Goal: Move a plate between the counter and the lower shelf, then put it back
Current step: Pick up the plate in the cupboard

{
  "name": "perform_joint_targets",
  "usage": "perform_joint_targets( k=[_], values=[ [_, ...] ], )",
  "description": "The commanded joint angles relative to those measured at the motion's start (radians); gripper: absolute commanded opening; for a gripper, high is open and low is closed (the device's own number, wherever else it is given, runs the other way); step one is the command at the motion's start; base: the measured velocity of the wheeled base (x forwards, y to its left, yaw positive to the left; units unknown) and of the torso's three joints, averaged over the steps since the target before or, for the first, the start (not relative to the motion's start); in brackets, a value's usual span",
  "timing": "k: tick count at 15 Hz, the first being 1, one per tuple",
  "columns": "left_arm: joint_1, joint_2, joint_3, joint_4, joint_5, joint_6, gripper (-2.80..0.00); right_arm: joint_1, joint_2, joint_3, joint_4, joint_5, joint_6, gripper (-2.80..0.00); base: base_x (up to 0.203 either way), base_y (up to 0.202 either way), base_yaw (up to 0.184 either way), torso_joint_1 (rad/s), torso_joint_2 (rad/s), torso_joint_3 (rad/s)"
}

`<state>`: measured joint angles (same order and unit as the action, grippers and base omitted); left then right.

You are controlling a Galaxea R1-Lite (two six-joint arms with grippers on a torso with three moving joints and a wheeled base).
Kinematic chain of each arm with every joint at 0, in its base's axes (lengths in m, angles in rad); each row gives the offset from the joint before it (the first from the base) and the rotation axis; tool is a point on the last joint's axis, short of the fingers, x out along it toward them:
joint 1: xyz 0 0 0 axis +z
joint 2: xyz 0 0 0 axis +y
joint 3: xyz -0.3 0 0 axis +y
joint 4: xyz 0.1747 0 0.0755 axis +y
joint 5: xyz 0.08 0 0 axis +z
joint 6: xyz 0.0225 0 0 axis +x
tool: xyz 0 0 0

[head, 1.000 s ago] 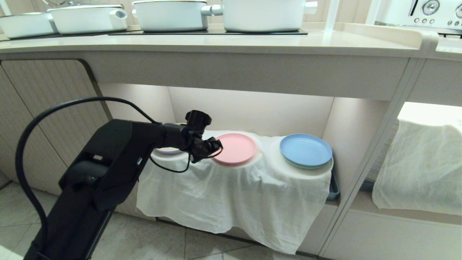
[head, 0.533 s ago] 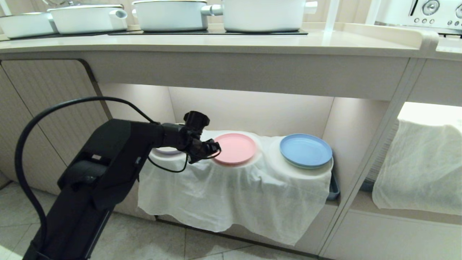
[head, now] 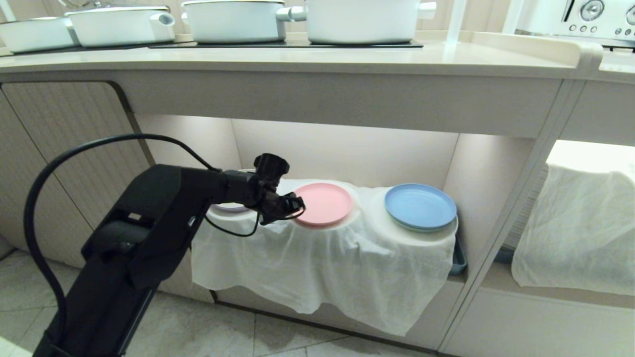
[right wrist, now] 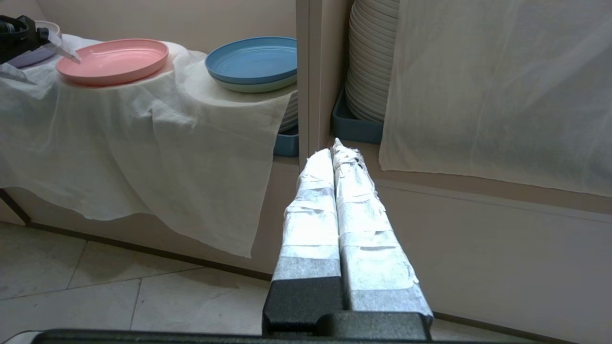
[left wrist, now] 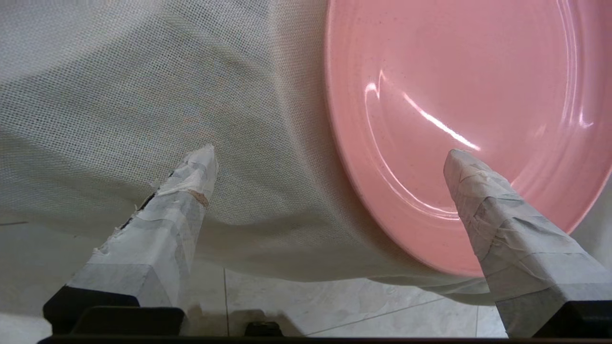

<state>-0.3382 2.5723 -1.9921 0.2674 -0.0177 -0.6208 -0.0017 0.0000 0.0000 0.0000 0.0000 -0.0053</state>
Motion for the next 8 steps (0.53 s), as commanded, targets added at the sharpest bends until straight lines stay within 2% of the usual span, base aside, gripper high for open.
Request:
perform_joint_targets(
  k=[1,2,3,8],
  values=[
    [-0.001,0.003,-0.001,-0.003,0.001,-0.004,0.00,0.000,0.000,0.000,0.000,0.000,-0.001,-2.80,0.000,0.000,0.000,0.000,0.00,0.000],
    [-0.001,0.005,-0.001,-0.004,0.002,-0.004,0.00,0.000,0.000,0.000,0.000,0.000,-0.001,-2.80,0.000,0.000,0.000,0.000,0.00,0.000],
    [-0.001,0.005,-0.001,-0.004,0.004,-0.004,-2.80,0.000,0.000,0.000,0.000,0.000,-0.001,-2.80,0.000,0.000,0.000,0.000,0.00,0.000],
    [0.003,0.005,-0.001,-0.005,0.004,-0.004,-2.80,0.000,0.000,0.000,0.000,0.000,-0.001,-2.80,0.000,0.000,0.000,0.000,0.00,0.000]
  ],
)
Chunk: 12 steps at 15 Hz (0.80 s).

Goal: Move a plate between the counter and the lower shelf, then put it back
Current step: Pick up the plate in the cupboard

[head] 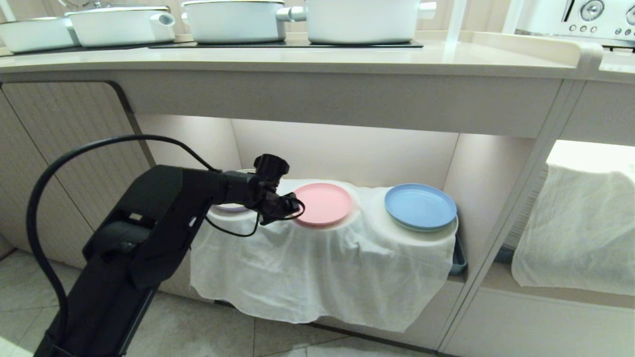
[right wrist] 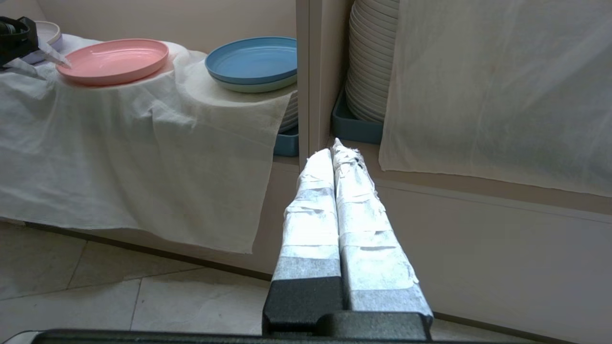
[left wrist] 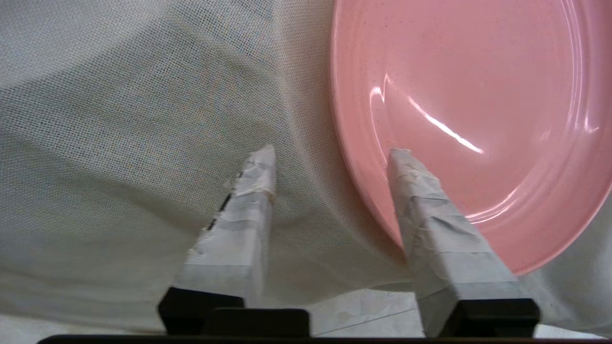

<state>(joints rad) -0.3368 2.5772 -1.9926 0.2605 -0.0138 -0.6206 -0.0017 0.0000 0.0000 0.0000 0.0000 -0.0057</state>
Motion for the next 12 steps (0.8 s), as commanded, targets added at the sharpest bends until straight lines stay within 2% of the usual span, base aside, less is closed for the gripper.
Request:
perform_joint_targets(
  k=[1,12],
  values=[
    [0.002,-0.002,0.000,-0.010,0.000,-0.004,-2.80,0.000,0.000,0.000,0.000,0.000,0.000,-2.80,0.000,0.000,0.000,0.000,0.00,0.000],
    [0.004,-0.020,0.000,-0.029,0.000,-0.007,-2.80,0.000,0.000,0.000,0.000,0.000,0.000,-2.80,0.000,0.000,0.000,0.000,0.00,0.000]
  ],
)
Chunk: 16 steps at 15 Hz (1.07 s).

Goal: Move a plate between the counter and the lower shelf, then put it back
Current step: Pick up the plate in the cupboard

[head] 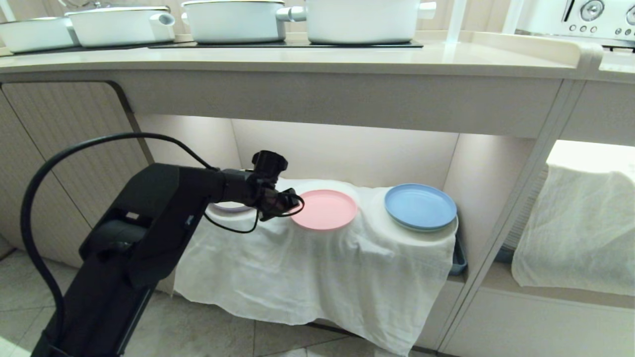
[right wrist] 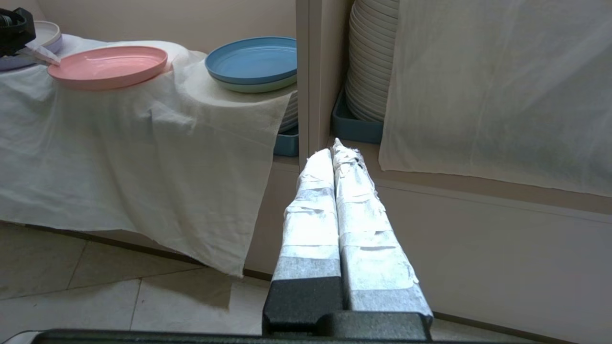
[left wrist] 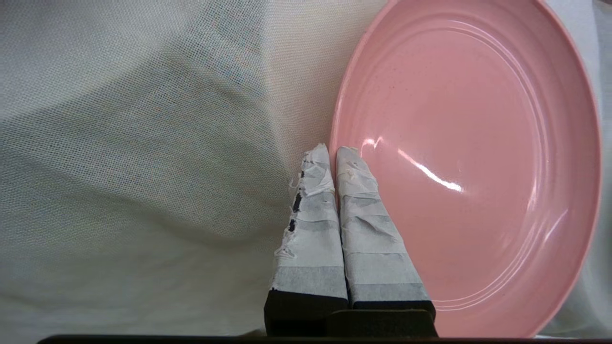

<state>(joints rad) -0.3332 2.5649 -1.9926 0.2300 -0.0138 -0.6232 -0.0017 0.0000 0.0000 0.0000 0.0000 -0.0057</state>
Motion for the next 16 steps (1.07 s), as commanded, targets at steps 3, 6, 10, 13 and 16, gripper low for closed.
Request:
perform_joint_targets(
  k=[3,6,10,13,16],
  values=[
    [0.009,-0.025,0.001,0.005,-0.002,-0.041,-2.80,0.000,0.000,0.000,0.000,0.000,0.000,-2.80,0.000,0.000,0.000,0.000,0.00,0.000],
    [0.026,-0.035,0.001,0.006,-0.002,-0.093,-2.80,0.000,0.000,0.000,0.000,0.000,0.000,-2.80,0.000,0.000,0.000,0.000,0.00,0.000],
    [0.041,-0.044,0.001,0.074,0.000,-0.129,-2.80,0.000,0.000,0.000,0.000,0.000,0.000,-2.80,0.000,0.000,0.000,0.000,0.00,0.000],
    [0.037,-0.057,0.002,0.104,0.000,-0.181,-2.80,0.000,0.000,0.000,0.000,0.000,0.000,-2.80,0.000,0.000,0.000,0.000,0.00,0.000],
    [0.034,-0.071,0.003,0.106,0.000,-0.218,-2.80,0.000,0.000,0.000,0.000,0.000,0.000,-2.80,0.000,0.000,0.000,0.000,0.00,0.000]
  ],
)
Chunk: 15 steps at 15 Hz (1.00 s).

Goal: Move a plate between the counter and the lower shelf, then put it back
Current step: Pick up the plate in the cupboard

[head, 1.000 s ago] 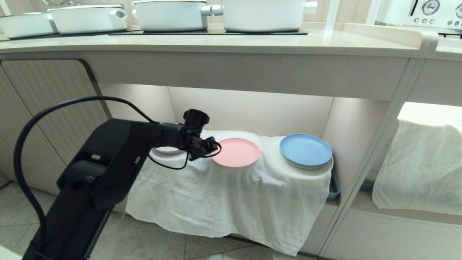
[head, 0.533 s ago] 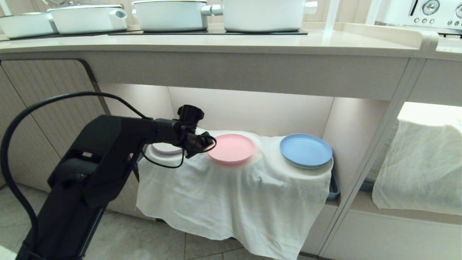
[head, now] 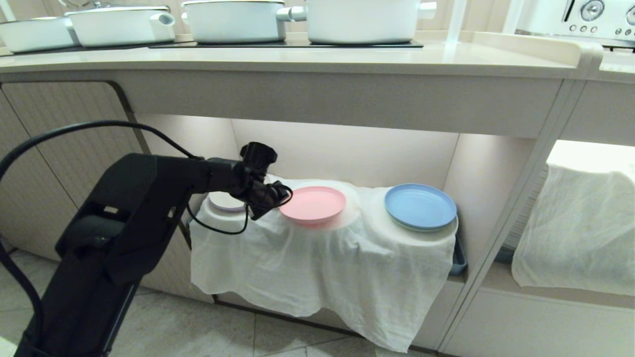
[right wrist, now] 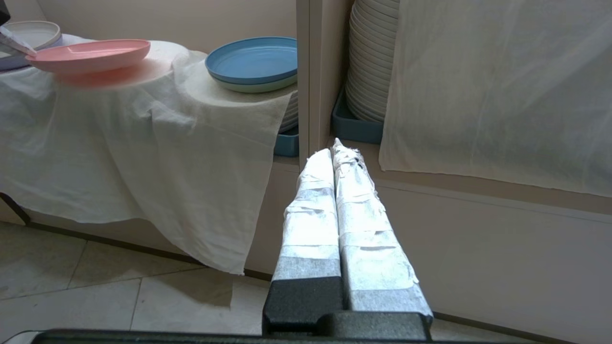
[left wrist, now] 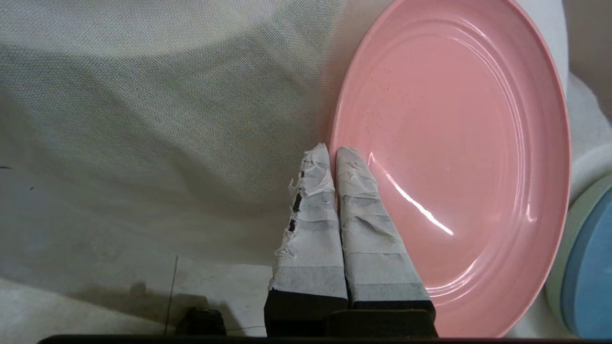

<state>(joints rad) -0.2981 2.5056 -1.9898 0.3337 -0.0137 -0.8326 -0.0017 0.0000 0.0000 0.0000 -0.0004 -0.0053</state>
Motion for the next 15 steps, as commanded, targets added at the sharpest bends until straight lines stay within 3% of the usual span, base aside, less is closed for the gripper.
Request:
perform_joint_targets(
  k=[1,6,15],
  values=[
    [-0.001,-0.017,0.005,0.002,-0.001,-0.011,-2.80,0.000,0.000,0.000,0.000,0.000,-0.001,-2.80,0.000,0.000,0.000,0.000,0.00,0.000],
    [-0.001,-0.057,0.013,0.082,-0.003,-0.051,-2.80,0.000,0.000,0.000,0.000,0.000,-0.001,-2.80,0.000,0.000,0.000,0.000,0.00,0.000],
    [-0.001,-0.106,0.019,0.229,-0.005,-0.059,-2.80,0.000,0.000,0.000,0.000,0.000,-0.001,-2.80,0.000,0.000,0.000,0.000,0.00,0.000]
  ],
)
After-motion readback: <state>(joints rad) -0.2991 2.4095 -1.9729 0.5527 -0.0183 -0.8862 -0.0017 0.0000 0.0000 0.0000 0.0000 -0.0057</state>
